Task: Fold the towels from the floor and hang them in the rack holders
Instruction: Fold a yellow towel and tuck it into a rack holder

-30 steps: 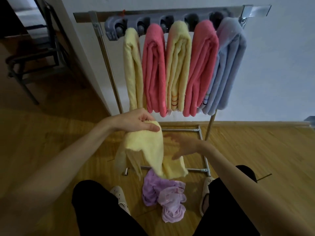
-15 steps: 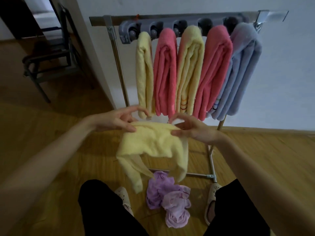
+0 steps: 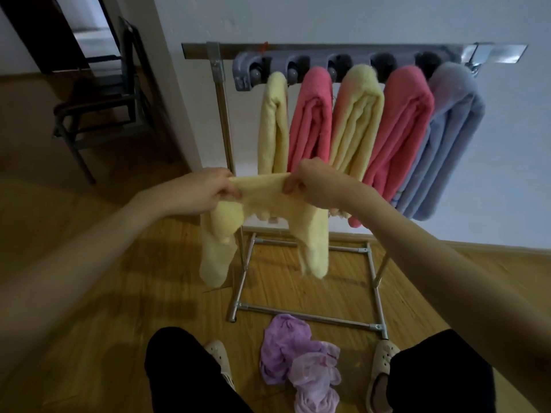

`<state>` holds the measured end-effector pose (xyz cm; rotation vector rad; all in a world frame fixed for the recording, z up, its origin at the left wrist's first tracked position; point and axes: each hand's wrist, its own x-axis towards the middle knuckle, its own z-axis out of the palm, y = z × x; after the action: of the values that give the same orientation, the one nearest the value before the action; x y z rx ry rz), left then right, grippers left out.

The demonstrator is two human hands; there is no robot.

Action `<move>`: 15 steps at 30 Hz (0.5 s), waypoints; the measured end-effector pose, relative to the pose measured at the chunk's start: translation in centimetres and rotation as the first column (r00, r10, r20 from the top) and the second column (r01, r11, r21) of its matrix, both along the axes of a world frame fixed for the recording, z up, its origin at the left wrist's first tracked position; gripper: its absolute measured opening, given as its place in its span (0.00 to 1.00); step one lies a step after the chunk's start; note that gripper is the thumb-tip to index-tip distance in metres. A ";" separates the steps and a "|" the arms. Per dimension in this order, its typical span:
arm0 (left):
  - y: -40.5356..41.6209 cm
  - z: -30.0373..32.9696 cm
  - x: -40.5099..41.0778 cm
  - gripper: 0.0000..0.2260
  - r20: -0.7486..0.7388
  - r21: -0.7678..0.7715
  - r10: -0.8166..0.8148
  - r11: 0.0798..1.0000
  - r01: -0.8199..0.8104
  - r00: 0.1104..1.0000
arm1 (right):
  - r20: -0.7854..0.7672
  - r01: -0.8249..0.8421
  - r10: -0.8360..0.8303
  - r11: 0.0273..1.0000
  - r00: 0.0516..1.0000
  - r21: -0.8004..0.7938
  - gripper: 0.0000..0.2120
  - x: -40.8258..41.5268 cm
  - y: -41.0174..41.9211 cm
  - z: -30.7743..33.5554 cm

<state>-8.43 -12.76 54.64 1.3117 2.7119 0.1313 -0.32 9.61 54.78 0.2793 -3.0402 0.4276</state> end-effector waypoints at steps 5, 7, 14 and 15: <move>0.7 1.7 -1.7 0.14 -0.382 0.365 0.202 0.930 -0.054 0.902 | -0.289 0.134 -0.139 0.990 0.947 -0.036 0.24 -1.9 -0.8 3.0; 1.3 3.1 -2.4 0.14 -0.454 0.473 0.277 0.880 -0.035 0.847 | -0.410 0.164 -0.176 0.984 0.895 -0.065 0.26 -2.4 -1.0 4.5; 4.9 7.7 -5.4 0.18 -0.516 0.592 0.384 0.806 -0.006 0.766 | -0.588 0.359 -0.343 0.929 0.733 -0.093 0.15 -3.9 -1.8 9.1; 5.5 8.1 -5.8 0.20 -0.514 0.582 0.379 0.813 -0.011 0.770 | -0.584 0.367 -0.375 0.920 0.720 -0.137 0.14 -4.0 -1.9 9.2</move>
<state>-14.25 -7.30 62.76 1.3455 3.5749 0.6775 -4.32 7.67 63.99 -0.1783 -2.3694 0.2567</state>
